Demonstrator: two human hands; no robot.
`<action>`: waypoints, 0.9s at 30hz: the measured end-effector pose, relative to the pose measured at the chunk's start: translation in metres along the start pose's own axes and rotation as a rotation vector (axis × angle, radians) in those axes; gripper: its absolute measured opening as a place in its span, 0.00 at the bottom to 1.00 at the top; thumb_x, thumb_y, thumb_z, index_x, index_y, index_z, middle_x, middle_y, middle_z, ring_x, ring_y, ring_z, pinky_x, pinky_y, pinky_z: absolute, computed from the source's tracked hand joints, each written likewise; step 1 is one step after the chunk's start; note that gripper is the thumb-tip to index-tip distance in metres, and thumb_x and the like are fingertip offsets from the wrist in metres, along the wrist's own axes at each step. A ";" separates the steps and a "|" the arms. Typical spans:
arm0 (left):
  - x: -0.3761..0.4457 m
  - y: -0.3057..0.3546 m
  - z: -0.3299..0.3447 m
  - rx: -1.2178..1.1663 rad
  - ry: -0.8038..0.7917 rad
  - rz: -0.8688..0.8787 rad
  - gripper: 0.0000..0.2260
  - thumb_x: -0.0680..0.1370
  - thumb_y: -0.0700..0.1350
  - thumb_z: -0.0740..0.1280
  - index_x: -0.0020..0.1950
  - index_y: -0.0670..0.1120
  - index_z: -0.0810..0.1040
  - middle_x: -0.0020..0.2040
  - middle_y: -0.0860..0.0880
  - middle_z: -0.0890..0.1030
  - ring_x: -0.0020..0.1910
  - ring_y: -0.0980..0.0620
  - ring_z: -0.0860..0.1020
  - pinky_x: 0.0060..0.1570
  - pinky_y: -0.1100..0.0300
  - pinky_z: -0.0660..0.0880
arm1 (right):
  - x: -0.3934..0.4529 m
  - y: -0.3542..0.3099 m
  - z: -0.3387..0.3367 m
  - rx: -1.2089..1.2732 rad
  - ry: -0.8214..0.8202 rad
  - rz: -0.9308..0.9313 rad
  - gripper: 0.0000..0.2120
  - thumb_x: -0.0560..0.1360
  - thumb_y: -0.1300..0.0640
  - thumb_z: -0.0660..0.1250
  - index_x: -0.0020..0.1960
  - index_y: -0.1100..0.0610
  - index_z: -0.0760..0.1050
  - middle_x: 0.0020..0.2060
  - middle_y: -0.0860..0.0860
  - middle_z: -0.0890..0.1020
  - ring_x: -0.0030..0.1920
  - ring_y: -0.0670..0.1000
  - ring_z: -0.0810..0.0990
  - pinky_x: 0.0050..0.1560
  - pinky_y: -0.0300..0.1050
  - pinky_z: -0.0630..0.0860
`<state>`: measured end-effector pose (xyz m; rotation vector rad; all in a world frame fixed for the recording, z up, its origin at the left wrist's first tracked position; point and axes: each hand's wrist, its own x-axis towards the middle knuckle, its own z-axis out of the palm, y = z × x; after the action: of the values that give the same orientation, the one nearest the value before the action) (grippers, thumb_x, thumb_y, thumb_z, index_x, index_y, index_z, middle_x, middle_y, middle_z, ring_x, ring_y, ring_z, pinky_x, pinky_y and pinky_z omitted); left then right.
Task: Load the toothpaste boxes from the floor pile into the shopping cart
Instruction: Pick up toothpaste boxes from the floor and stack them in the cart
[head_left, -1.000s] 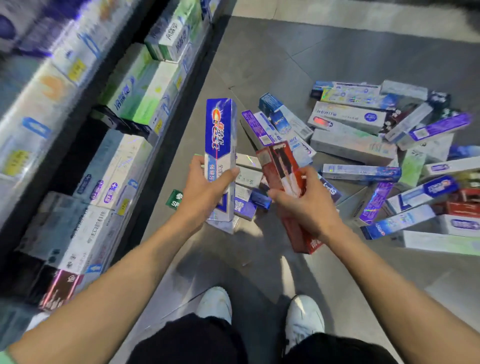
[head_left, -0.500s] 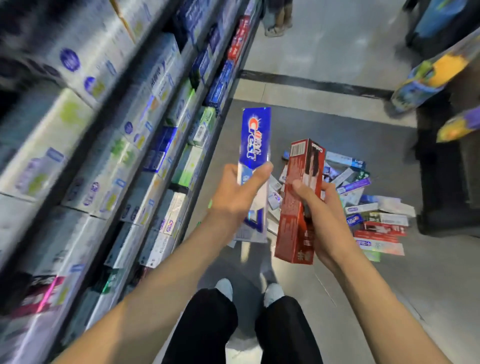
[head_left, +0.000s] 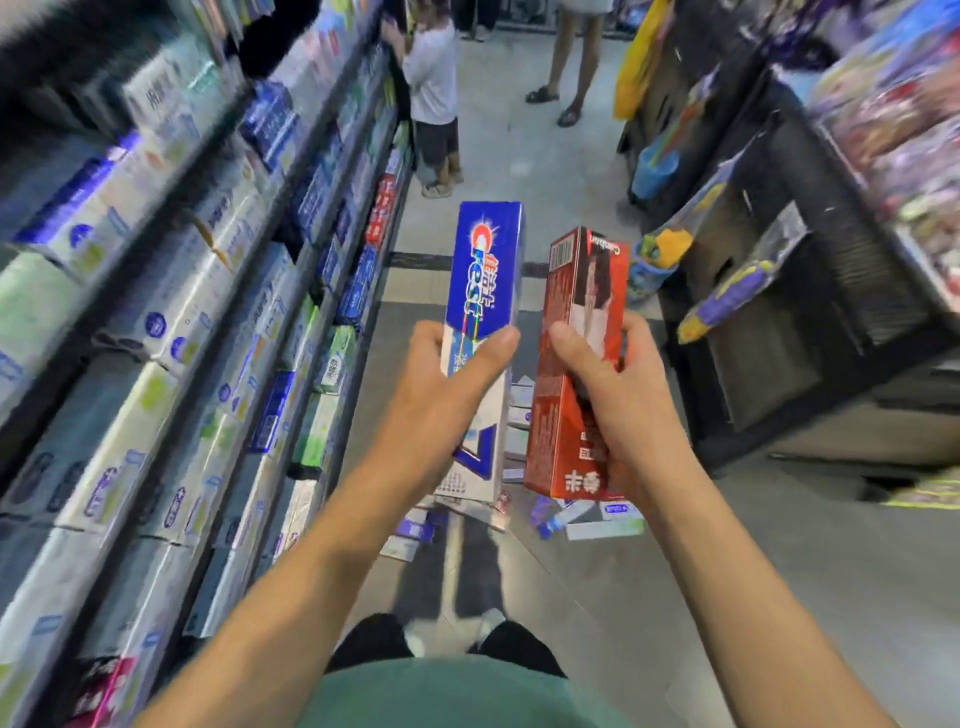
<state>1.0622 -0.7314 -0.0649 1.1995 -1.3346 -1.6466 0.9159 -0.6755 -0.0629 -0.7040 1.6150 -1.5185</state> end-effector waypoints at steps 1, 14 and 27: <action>-0.002 0.006 0.000 0.018 -0.020 0.016 0.28 0.70 0.63 0.74 0.60 0.47 0.72 0.51 0.50 0.86 0.49 0.50 0.86 0.55 0.40 0.81 | -0.007 -0.006 -0.002 0.008 0.018 -0.013 0.25 0.71 0.46 0.76 0.64 0.51 0.72 0.54 0.51 0.85 0.53 0.53 0.85 0.59 0.60 0.81; -0.070 0.024 0.015 0.180 -0.659 -0.007 0.23 0.71 0.64 0.68 0.58 0.53 0.70 0.46 0.56 0.86 0.43 0.54 0.86 0.42 0.57 0.81 | -0.168 -0.009 -0.006 0.134 0.634 -0.032 0.21 0.74 0.51 0.75 0.64 0.51 0.73 0.53 0.49 0.85 0.51 0.51 0.86 0.52 0.51 0.83; -0.294 -0.053 0.111 0.325 -1.377 -0.006 0.21 0.70 0.62 0.70 0.57 0.53 0.74 0.47 0.57 0.85 0.46 0.57 0.85 0.43 0.58 0.80 | -0.455 0.056 -0.053 0.190 1.431 -0.007 0.21 0.74 0.50 0.75 0.64 0.47 0.72 0.54 0.47 0.84 0.51 0.46 0.85 0.52 0.45 0.81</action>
<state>1.0572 -0.4133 -0.0441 0.0102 -2.4175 -2.4031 1.1196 -0.2623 -0.0411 0.7251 2.2979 -2.3087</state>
